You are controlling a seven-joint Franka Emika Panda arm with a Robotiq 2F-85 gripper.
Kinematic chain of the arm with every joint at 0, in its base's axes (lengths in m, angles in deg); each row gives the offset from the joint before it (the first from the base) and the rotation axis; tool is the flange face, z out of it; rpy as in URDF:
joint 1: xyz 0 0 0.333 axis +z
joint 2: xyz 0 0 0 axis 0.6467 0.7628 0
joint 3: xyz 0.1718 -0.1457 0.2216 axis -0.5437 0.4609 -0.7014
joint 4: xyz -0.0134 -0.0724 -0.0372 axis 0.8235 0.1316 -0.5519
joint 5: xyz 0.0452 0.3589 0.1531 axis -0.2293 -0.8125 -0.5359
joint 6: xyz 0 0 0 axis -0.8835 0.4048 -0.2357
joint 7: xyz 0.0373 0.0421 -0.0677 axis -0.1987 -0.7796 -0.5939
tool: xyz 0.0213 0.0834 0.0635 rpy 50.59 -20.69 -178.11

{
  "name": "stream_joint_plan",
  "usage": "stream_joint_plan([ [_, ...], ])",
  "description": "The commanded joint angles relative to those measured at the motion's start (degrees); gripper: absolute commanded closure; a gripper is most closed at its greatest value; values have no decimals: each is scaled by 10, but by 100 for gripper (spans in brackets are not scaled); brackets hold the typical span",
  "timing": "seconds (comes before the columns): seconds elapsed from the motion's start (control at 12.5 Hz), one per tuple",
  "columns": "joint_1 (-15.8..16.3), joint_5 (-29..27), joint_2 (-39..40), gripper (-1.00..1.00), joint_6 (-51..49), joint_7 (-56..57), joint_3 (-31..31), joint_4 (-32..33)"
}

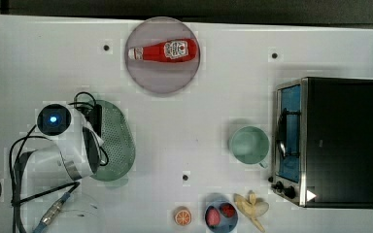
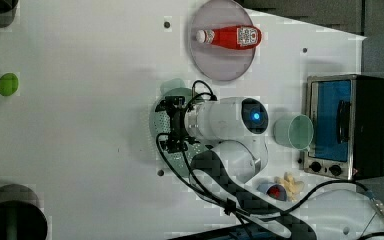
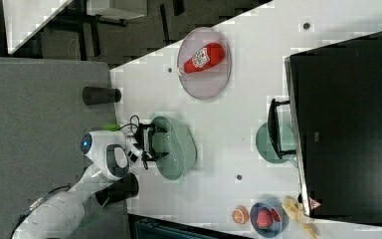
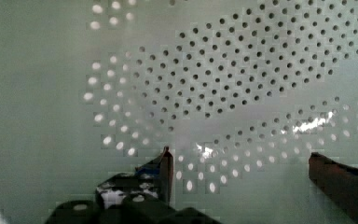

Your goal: Drag strainer right to left.

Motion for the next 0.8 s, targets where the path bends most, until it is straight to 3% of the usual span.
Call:
stream_joint_plan([
  [0.08,35,-15,21,-100,-7,-62,-5,-53],
  [0.8,78,-18,55,-100,-5,-78,-6,-102],
])
